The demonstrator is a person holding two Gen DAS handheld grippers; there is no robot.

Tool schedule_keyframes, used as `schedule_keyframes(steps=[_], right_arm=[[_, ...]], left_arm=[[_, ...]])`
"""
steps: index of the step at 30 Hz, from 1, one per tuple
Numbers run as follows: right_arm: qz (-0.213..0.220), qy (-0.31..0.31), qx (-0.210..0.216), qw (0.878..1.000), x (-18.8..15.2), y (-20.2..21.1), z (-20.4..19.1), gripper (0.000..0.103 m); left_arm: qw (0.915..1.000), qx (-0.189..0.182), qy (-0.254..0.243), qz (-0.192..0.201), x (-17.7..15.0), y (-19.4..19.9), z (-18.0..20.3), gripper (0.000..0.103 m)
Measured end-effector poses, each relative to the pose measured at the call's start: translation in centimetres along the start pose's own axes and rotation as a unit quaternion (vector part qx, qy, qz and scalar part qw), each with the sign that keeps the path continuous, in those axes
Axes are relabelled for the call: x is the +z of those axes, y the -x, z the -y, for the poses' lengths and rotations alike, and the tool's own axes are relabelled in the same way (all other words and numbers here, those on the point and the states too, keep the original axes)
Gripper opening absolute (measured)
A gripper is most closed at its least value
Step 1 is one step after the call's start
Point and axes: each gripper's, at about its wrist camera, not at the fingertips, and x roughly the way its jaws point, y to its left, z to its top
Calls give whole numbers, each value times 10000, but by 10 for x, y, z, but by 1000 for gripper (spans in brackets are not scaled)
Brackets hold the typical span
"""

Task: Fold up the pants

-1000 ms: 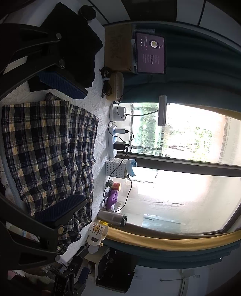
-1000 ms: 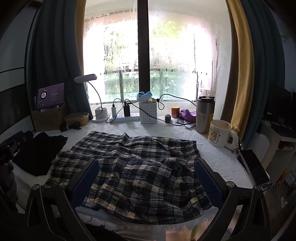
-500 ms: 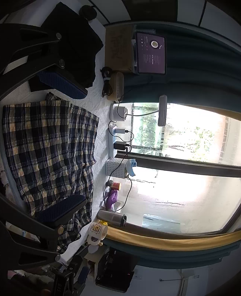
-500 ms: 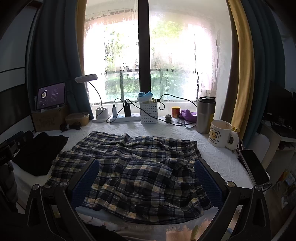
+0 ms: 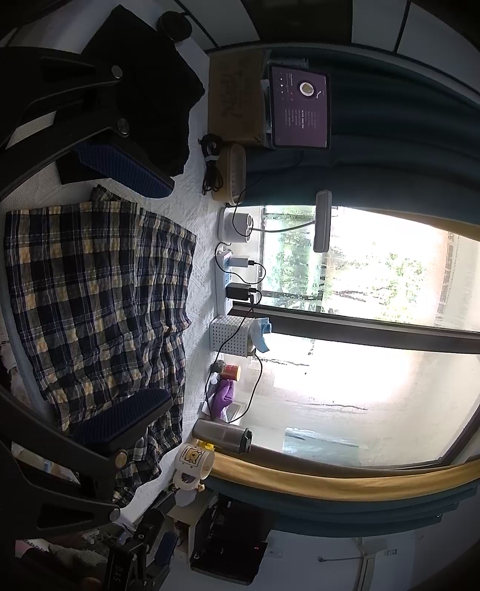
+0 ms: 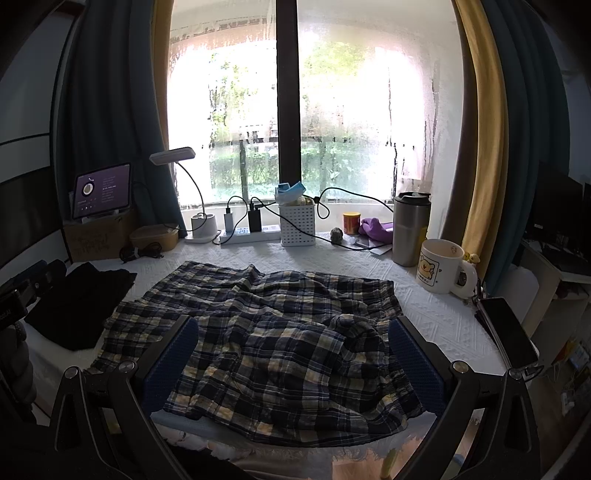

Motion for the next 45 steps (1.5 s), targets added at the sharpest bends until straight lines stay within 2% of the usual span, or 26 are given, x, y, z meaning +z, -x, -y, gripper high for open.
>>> schedule_keyframes(steps=[16, 24, 36, 45], right_arm=[[-26, 4, 19, 10000, -2, -2, -2, 103], [-229, 17, 28, 9997, -8, -19, 1, 103], [-765, -116, -144, 9969, -4, -87, 35, 103], [-971, -336, -391, 9939, 26, -144, 103, 103]], left_arm=[[10000, -8, -5, -10, 1, 0, -1, 102], [9999, 8, -103, -53, 1, -8, 1, 102], [9968, 155, -346, -707, 12, -88, -18, 102], [9900, 248, -251, -1363, 29, -177, -54, 102]])
